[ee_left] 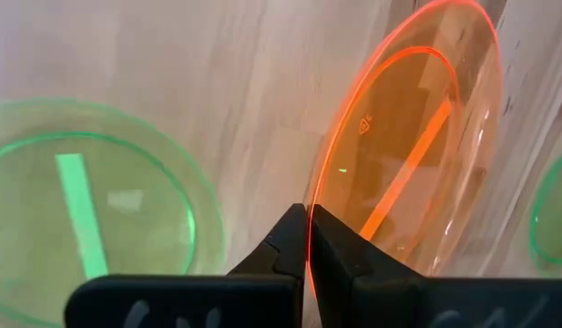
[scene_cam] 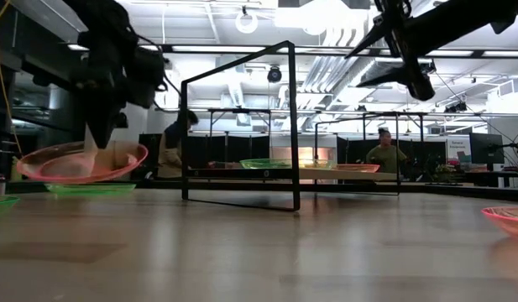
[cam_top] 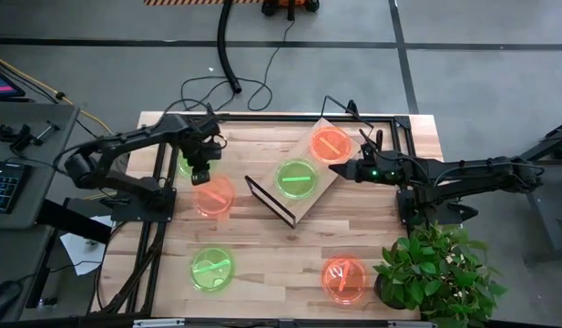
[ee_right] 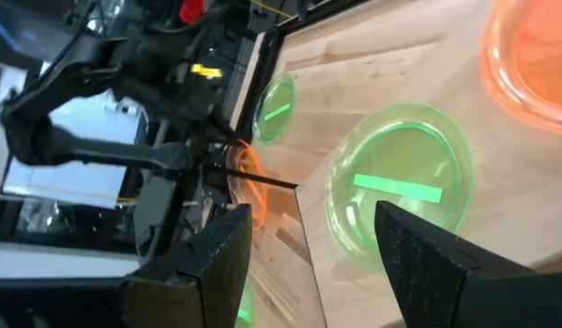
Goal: Place and stack plates onto a shelf
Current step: Stack the left orange plate on top of the orange plate on the shelf
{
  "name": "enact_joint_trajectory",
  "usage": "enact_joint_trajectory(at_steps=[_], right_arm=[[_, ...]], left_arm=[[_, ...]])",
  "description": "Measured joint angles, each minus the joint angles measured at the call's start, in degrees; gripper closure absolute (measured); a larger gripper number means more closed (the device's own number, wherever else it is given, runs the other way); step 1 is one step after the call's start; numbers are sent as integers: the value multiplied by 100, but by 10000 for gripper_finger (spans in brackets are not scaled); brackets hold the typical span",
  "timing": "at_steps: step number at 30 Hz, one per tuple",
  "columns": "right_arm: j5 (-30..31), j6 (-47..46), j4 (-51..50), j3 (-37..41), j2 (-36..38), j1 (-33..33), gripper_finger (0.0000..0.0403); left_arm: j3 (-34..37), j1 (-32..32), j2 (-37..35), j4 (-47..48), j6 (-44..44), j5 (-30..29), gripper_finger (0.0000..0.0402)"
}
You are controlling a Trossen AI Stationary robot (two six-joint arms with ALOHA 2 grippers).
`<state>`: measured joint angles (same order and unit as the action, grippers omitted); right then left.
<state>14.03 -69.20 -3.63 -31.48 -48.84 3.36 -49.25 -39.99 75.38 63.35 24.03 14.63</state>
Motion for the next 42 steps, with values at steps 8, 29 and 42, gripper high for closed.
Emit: enact_joint_trajectory(at_steps=[8,29,42], right_arm=[[45,-479,-12,0,0,0,187],[203,-58,-99,0,0,0,187],[-164,560,170,0,18,0,187]], left_arm=[[-2,-65,-708,13,-235,-13,401],[-2,-284,-1583,155,-1551,-1552,401],[-1101,-840,-1346,-2217,-3009,-1760,401]])
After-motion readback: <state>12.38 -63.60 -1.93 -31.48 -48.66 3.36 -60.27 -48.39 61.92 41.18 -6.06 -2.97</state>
